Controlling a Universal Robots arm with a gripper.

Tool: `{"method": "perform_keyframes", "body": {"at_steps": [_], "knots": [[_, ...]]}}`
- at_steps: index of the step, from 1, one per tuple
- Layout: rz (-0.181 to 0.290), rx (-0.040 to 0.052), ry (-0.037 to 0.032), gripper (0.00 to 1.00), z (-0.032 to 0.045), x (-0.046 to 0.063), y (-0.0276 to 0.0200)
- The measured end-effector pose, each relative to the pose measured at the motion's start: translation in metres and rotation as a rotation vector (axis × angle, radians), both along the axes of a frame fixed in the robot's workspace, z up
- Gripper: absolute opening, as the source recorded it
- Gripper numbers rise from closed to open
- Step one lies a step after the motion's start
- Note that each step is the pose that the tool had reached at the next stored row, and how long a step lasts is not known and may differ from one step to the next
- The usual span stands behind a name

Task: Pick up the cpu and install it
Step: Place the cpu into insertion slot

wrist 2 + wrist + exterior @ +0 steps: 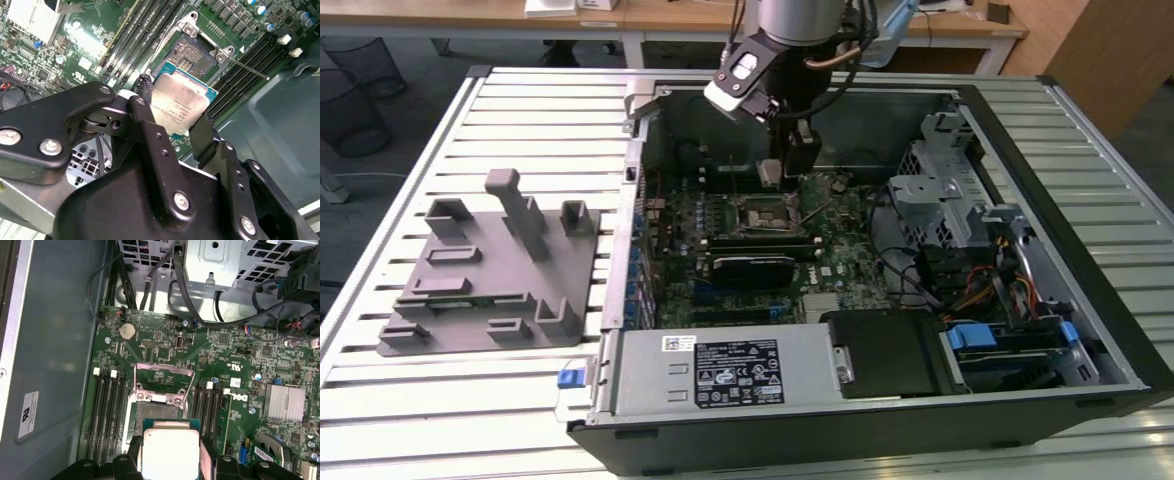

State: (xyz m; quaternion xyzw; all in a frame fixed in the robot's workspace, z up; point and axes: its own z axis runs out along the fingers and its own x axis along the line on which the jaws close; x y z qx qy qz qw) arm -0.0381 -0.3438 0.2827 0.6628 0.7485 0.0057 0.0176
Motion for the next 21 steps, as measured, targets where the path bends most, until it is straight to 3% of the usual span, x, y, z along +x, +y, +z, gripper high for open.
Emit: {"method": "perform_keyframes", "body": {"at_steps": [10,15,21], "knots": [[0.000,0.0001,0.0000,0.54,-0.0055,0.000,0.0006],[0.002,0.0001,-0.0001,0.54,-0.0123,-0.002,0.0016],[-0.001,0.0000,-0.0002,0.54,-0.0230,-0.002,0.0094]]}}
